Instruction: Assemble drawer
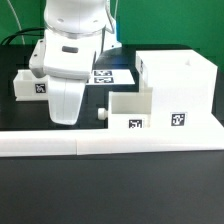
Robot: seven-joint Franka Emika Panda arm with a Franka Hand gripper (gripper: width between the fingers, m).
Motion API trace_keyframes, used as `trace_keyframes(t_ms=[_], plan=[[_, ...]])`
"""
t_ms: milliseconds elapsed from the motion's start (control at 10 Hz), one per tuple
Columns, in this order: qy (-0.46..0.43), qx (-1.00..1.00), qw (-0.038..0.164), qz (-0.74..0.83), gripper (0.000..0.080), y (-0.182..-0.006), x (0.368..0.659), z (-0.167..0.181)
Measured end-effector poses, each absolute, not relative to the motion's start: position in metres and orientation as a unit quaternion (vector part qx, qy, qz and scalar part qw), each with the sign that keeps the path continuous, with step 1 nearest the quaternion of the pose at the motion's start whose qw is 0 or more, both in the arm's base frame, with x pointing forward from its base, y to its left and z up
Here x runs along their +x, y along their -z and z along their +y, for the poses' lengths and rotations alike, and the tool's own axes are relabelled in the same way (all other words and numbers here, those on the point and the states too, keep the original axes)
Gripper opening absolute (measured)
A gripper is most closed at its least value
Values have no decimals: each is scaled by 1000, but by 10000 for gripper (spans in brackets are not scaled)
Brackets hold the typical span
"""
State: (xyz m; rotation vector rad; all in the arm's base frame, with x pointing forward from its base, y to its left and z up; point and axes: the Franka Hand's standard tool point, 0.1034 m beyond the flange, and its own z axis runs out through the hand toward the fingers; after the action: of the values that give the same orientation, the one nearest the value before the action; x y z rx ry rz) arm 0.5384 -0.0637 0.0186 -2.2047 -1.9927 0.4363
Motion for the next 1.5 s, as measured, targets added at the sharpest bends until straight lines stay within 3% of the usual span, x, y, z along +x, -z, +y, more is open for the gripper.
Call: trace_keyframes(t_ms=[100,500,1000,1500], plan=[[-153,-713,79,-679,649,-28,544,-60],[-140,-707,72,-689,649,-47,578,-39],[-144,-704,77,-691,649,-44,574,-41],[-155,-714,83,-677,649,-50,603,-24]])
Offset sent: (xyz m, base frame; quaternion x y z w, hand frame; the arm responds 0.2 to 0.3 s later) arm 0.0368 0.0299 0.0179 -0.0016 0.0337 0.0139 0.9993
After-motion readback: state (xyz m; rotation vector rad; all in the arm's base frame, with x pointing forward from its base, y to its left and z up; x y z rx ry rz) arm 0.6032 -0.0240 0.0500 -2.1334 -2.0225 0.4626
